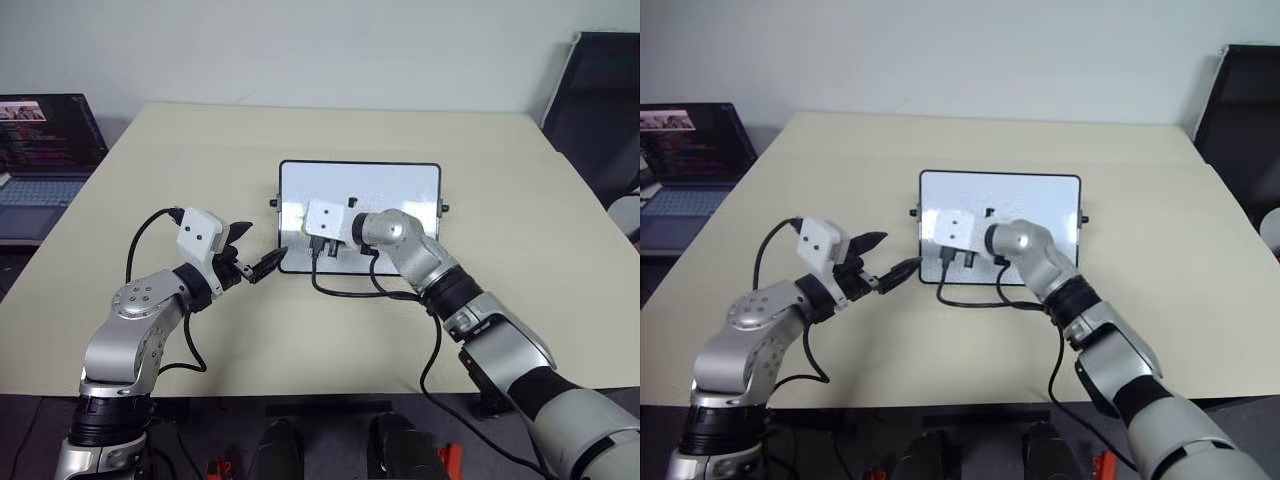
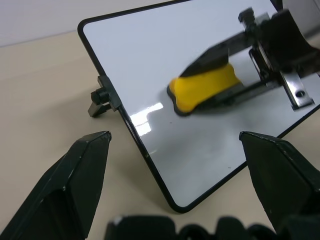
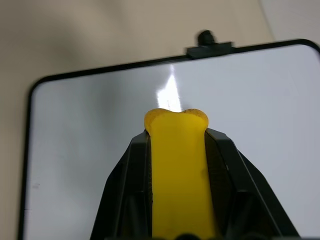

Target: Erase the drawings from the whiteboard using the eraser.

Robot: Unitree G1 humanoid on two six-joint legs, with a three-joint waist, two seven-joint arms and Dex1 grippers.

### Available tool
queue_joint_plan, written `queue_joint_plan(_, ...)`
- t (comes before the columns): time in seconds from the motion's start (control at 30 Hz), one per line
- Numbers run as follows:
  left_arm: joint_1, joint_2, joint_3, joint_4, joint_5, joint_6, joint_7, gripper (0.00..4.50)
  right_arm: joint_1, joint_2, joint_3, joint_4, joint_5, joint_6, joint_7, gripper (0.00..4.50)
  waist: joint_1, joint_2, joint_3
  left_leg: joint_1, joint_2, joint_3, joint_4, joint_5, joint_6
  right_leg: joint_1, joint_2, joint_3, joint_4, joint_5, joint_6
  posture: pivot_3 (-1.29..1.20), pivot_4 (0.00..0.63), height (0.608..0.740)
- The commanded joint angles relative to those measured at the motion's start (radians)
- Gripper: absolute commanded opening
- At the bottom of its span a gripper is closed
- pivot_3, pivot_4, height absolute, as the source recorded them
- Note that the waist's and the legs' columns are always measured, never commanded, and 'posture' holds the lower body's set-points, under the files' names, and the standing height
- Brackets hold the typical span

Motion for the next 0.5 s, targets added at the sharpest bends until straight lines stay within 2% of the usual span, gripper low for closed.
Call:
queue_joint_plan(0.03, -0.025, -0.001, -0.002, -0.006, 0.002, -0.024, -0.005, 4.5, 0.032, -0.05, -0.005, -0.034, -0.018, 0.047, 0.037, 1.11, 0.001, 0.0, 0.0, 0.0, 0.0, 0.0, 0.0, 0.0, 0.0, 0.0, 0.0, 0.0, 0.0, 0.0, 0.0, 0.0, 0.15, 0.74)
queue_joint_plan(0.13, -0.031, -0.004, -0.005, -0.001, 0.004, -0.026, -0.008, 4.5, 0.069, -0.066, 0.028, -0.099, -0.026, 0.058, 0.099, 1.11, 0.001, 0.0, 0.0, 0.0, 0.0, 0.0, 0.0, 0.0, 0.0, 0.0, 0.0, 0.0, 0.0, 0.0, 0.0, 0.0, 0.15, 0.74)
queue_joint_plan(0.27, -0.042, -0.006, -0.009, 0.007, 0.004, -0.027, -0.011, 4.5, 0.095, -0.07, 0.031, -0.149, -0.047, 0.069, 0.079, 1.11, 0.0, 0.0, -0.001, 0.001, 0.001, 0.0, 0.0, 0.001, 0.001, 0.0, 0.001, 0.0, 0.001, 0.0, 0.0, 0.0, 0.15, 0.74)
queue_joint_plan(0.37, -0.049, -0.005, -0.011, 0.003, -0.003, -0.024, -0.018, 4.5, 0.115, -0.057, -0.038, -0.219, -0.001, 0.097, 0.038, 1.11, -0.001, 0.0, 0.0, 0.001, 0.002, 0.0, 0.0, 0.001, 0.001, 0.0, 0.003, 0.0, 0.0, 0.0, 0.0, 0.0, 0.15, 0.74)
queue_joint_plan(0.5, -0.064, 0.006, -0.018, -0.022, -0.027, -0.016, -0.058, 4.5, 0.209, -0.045, -0.175, -0.476, 0.122, 0.212, 0.033, 1.11, 0.008, 0.0, 0.0, -0.002, 0.004, 0.0, 0.0, 0.001, 0.001, -0.001, 0.004, 0.0, 0.0, 0.0, 0.0, 0.0, 0.15, 0.74)
